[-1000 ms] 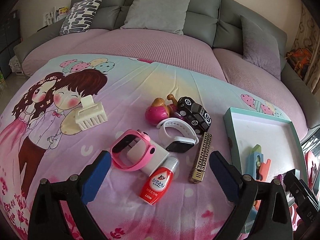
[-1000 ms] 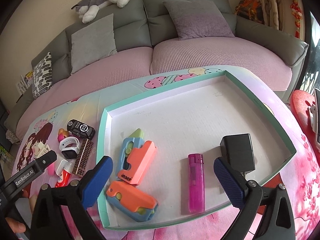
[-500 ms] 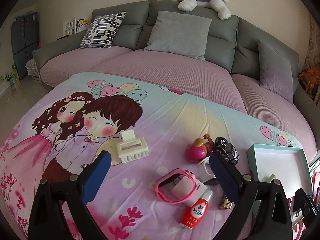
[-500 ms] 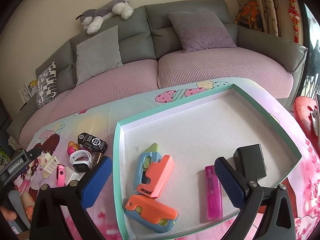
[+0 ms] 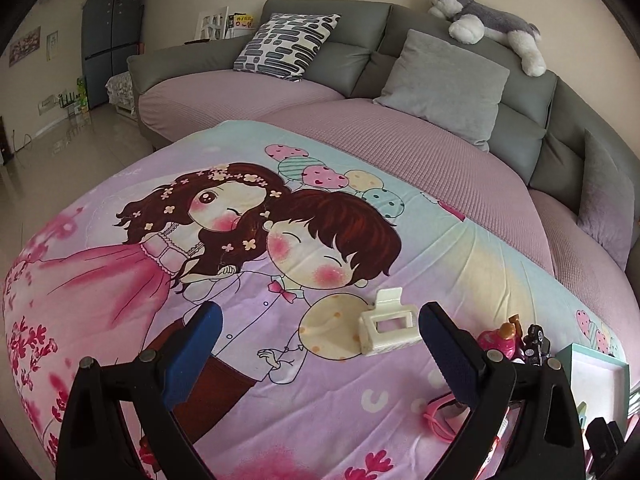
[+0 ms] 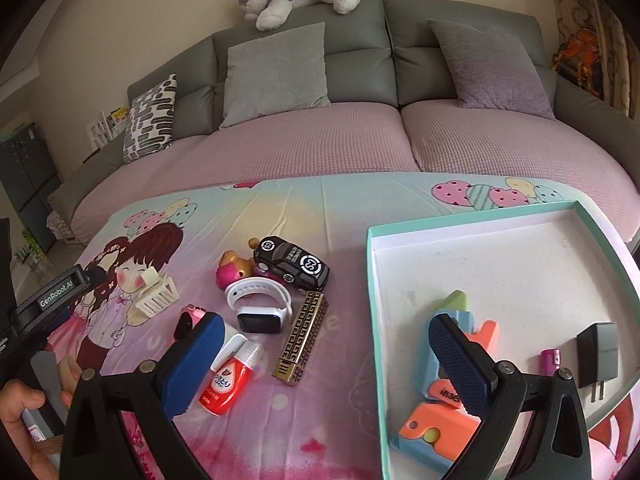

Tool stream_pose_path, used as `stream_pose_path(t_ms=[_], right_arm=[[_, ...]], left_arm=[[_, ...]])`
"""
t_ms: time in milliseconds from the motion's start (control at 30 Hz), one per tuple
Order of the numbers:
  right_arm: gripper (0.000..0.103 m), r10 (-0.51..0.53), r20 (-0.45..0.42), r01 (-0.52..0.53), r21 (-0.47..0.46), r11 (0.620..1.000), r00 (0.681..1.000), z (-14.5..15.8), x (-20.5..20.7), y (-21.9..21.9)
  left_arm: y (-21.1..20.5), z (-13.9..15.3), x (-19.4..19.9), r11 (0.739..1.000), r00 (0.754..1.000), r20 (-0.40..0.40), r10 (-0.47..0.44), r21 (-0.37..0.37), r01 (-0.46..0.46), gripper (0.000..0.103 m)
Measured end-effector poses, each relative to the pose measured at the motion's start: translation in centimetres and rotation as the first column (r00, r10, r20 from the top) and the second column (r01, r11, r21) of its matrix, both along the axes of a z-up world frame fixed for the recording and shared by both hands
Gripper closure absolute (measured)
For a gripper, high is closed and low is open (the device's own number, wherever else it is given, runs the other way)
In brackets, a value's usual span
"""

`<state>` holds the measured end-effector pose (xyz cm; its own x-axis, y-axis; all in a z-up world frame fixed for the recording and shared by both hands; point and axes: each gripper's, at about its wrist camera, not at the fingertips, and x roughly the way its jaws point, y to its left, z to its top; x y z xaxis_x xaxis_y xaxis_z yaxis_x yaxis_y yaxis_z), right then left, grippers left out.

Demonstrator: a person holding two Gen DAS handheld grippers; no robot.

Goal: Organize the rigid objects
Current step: 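Move both open tools back over the bed toward the remaining items, then grasp the cream hair claw clip with the left tool while the right tool grasps the pink watch band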

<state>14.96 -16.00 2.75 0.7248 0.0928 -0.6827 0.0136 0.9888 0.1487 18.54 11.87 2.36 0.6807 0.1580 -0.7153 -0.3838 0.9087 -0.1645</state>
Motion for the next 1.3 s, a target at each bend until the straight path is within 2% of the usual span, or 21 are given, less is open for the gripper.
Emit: stream_pose_path(t_ms=[200, 433, 567, 733, 967, 1133, 1200, 1300], right_arm=[[0.000, 0.119, -0.033, -0.120, -0.041, 0.992, 0.992, -1.2, 2.0, 5.3], [0.000, 0.216, -0.090, -0.227, -0.135, 0.965, 0.972, -3.4, 3.2, 10.6], [0.000, 0.240, -0.128, -0.260, -0.184, 0.948, 0.962, -4.6, 3.5, 12.1], [0.000, 0.219, -0.157, -0.255, -0.263, 0.930, 0.963, -5.6, 3.7, 12.8], [0.001, 0.204, -0.167, -0.248, -0.317, 0.915, 0.965, -6.6, 3.8, 13.1], [0.009, 0.211, -0.146, -0.248, -0.320, 0.915, 0.967, -6.5, 3.6, 13.0], [0.018, 0.213, -0.137, -0.247, -0.322, 0.914, 0.967, -6.3, 3.5, 13.1], [0.020, 0.219, -0.128, -0.249, -0.309, 0.918, 0.967, -6.1, 3.5, 13.1]], left_arm=[[2.0, -1.7, 1.3, 0.998, 0.996, -0.090, 0.024, -0.058, -0.029, 0.004], [4.5, -3.3, 2.3, 0.994, 0.982, -0.162, 0.093, -0.049, -0.102, 0.004], [5.1, -4.6, 2.7, 0.992, 0.975, -0.198, 0.104, -0.051, -0.116, 0.004], [5.0, -6.0, 2.9, 0.994, 0.971, -0.230, 0.061, -0.077, -0.080, 0.004], [4.9, -5.7, 2.5, 0.991, 0.978, -0.206, 0.024, -0.123, -0.050, 0.004], [4.1, -5.4, 2.7, 0.990, 0.984, -0.178, -0.013, -0.141, -0.012, 0.004], [3.4, -5.3, 2.9, 0.990, 0.986, -0.163, -0.042, -0.142, 0.019, 0.004], [2.4, -5.0, 3.3, 0.988, 0.987, -0.141, -0.081, -0.141, 0.061, 0.004]])
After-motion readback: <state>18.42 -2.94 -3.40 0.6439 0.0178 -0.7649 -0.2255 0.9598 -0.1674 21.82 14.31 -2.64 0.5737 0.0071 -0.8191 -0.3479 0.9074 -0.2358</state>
